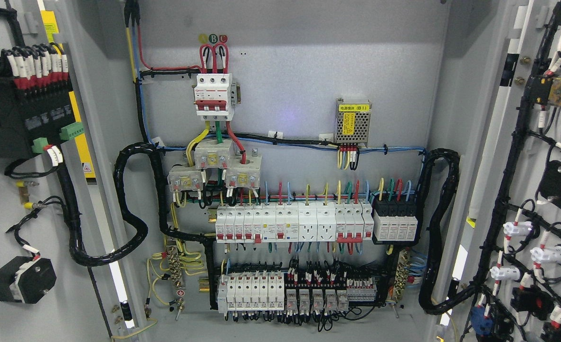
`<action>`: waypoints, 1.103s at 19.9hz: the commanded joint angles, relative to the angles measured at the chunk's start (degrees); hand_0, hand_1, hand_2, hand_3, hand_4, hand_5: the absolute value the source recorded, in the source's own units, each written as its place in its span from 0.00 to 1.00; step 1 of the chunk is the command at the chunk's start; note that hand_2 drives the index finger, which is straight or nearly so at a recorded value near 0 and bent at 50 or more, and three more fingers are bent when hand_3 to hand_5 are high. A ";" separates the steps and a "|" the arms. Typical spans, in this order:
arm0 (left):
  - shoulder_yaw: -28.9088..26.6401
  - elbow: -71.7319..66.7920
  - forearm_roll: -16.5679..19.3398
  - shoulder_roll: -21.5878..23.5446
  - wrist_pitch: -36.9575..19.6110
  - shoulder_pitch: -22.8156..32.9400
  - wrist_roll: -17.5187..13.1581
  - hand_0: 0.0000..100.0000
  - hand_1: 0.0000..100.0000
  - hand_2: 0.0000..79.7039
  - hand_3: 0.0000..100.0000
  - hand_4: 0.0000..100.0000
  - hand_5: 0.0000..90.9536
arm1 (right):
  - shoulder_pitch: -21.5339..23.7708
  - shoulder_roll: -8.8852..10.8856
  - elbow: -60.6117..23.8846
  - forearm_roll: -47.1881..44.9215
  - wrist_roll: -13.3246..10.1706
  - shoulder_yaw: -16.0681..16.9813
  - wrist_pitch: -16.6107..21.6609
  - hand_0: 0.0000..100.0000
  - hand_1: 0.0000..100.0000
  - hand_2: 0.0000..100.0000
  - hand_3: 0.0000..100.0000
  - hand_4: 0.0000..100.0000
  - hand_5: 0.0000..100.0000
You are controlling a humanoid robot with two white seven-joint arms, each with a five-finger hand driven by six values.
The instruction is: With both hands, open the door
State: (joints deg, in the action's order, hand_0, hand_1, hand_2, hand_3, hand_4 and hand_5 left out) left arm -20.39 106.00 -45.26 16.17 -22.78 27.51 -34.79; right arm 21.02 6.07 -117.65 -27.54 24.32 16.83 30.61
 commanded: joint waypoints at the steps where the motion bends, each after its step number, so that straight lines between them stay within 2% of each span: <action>1: -4.83 -4.22 -1.58 2.01 0.45 -0.79 -0.02 0.12 0.56 0.00 0.00 0.00 0.00 | -1.51 -0.71 1.02 -0.49 0.20 4.70 -0.03 0.00 0.50 0.04 0.00 0.00 0.00; 8: -5.09 -8.17 -3.43 4.91 1.42 -3.16 -0.02 0.12 0.56 0.00 0.00 0.00 0.00 | -1.16 -0.62 1.55 -0.58 0.20 6.19 -0.03 0.00 0.50 0.04 0.00 0.00 0.00; 16: -4.74 -12.92 -3.60 7.55 3.27 -7.91 -0.02 0.12 0.56 0.00 0.00 0.00 0.00 | 0.34 -0.71 1.55 -0.67 0.20 8.22 0.33 0.00 0.50 0.04 0.00 0.00 0.00; 22: -4.92 -13.28 -5.18 8.96 4.67 -8.18 -0.02 0.12 0.56 0.00 0.00 0.00 0.00 | 1.13 -0.44 1.55 -0.67 0.11 9.45 0.41 0.00 0.50 0.04 0.00 0.00 0.00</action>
State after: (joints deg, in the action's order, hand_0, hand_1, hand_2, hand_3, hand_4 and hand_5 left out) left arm -24.64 96.39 -49.38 22.12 -18.51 20.43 -34.84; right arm 21.53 5.55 -116.34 -28.19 24.55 23.69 31.02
